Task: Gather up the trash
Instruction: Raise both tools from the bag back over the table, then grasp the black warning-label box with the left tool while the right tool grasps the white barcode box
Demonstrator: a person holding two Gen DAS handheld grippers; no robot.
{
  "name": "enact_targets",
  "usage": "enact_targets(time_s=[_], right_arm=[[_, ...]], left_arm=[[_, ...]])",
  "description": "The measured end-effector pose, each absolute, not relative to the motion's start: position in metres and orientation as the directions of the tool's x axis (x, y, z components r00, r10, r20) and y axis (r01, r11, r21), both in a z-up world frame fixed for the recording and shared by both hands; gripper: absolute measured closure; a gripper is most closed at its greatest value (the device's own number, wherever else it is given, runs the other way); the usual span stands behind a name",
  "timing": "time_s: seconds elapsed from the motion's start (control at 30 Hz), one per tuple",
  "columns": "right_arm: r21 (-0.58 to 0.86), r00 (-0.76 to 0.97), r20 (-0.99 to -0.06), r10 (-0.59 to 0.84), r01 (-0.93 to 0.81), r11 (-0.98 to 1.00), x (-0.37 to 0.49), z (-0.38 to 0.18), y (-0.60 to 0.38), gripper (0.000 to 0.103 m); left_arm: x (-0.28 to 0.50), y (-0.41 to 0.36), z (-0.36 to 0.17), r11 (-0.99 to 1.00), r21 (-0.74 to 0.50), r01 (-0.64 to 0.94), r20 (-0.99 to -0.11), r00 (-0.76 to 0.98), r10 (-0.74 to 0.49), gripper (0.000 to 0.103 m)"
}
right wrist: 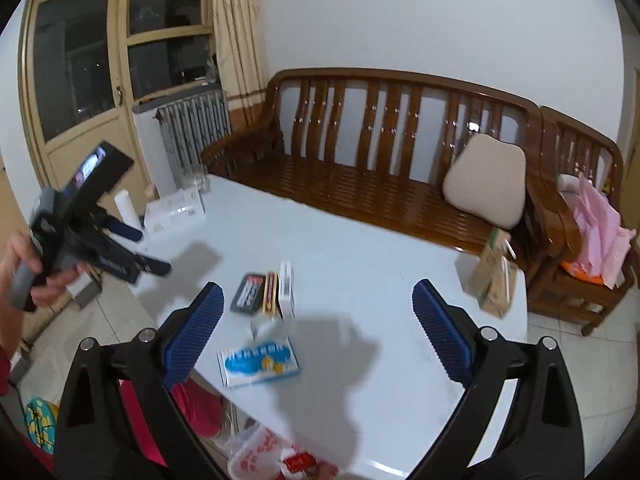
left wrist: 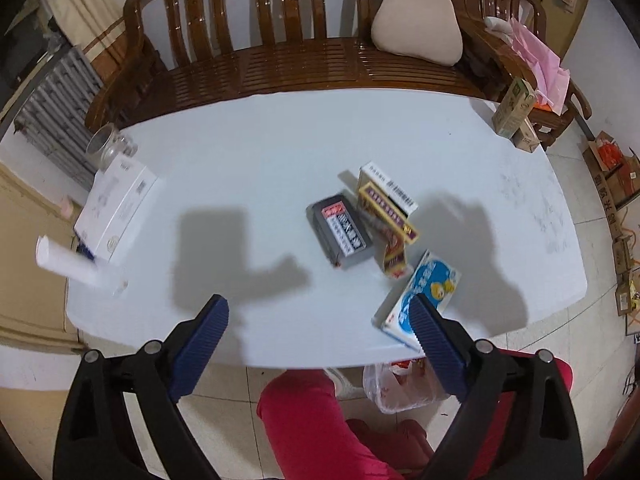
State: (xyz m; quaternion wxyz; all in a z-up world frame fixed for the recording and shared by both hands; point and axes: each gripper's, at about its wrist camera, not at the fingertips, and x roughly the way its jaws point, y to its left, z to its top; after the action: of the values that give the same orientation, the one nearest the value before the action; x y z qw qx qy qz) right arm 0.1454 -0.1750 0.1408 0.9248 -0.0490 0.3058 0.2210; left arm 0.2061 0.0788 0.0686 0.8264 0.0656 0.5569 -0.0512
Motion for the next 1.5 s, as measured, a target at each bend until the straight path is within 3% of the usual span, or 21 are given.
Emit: enact_targets(time_s=[0.27,0.6,1.27,1.5], right_arm=[[0.044,0.681,-0.606,0.412,-0.488,0.872,0.196,0.129,-0.159,0.010],[0.079,0.604,-0.679,0.417,-0.505,0.859,0.243,0.074,-0.141,0.010],[0.048,0.487,-0.780,0.392,-0.579,0.814,0.283,-0.024,-0.089,0.010],[0.023,0.472,-0.801,0.369,-0.592,0.806,0.294,-0.045,-0.073,0.024]], left_arm=[[0.249,0.065,0.023,0.985,0.037,0.168,-0.959,0.282,-0.012,0.014],[0.286,0.060,-0.030,0.989,0.005,0.147,-0.983,0.183,-0.023,0.014],[0.319,0.074,-0.085,0.994,-0.017,0.105,-0.994,0.102,-0.028,0.014],[0.322,0.080,-0.093,0.995,-0.039,0.090,-0.995,0.090,-0.047,0.014]])
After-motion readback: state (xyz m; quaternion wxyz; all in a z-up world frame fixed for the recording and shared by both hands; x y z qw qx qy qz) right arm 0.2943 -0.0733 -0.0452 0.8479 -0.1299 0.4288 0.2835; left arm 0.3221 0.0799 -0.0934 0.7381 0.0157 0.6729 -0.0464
